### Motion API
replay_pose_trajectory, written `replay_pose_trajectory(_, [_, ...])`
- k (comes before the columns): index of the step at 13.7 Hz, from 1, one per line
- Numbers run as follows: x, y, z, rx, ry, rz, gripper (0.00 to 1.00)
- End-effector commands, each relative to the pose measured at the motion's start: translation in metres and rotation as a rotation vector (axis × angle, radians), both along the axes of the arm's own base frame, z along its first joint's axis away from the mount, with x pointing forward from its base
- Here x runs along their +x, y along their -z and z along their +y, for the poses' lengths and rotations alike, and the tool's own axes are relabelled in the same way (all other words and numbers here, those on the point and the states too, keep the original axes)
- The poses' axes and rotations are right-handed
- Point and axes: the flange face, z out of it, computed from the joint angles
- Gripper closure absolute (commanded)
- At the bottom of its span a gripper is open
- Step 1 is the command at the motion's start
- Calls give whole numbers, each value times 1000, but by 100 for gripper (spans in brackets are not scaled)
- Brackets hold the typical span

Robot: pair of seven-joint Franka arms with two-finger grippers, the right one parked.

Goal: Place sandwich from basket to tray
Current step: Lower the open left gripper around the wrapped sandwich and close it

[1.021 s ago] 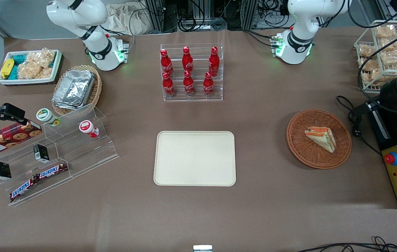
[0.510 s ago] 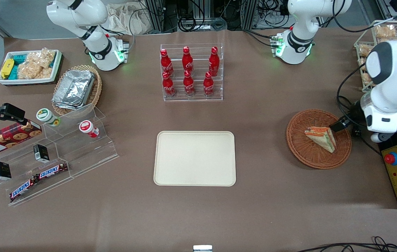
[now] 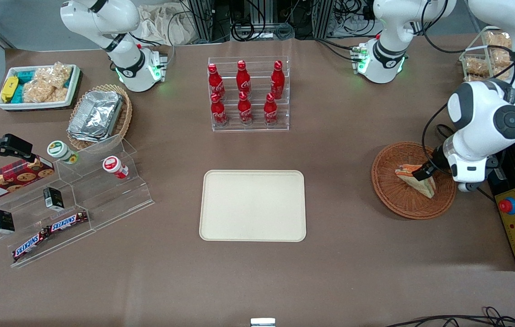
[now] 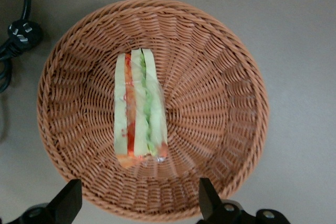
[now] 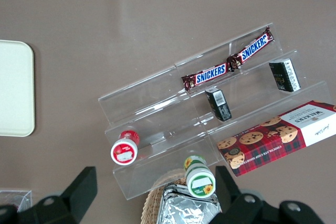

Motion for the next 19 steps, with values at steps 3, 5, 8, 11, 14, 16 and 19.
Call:
replay_pose_trajectory(3, [5, 42, 14, 23, -44, -9, 0])
replay_pose_trajectory(5, [5, 59, 13, 25, -47, 0, 0])
replay_pose_trajectory(8, [4, 75, 13, 26, -51, 17, 0])
replay_pose_trajectory(11, [4, 82, 13, 28, -49, 18, 5])
replay_pose_trajectory(14, [4, 82, 15, 28, -49, 18, 86])
replay_pose_trajectory(16, [5, 66, 15, 25, -33, 5, 100])
replay_pose_trajectory(19, [9, -13, 13, 12, 43, 29, 100])
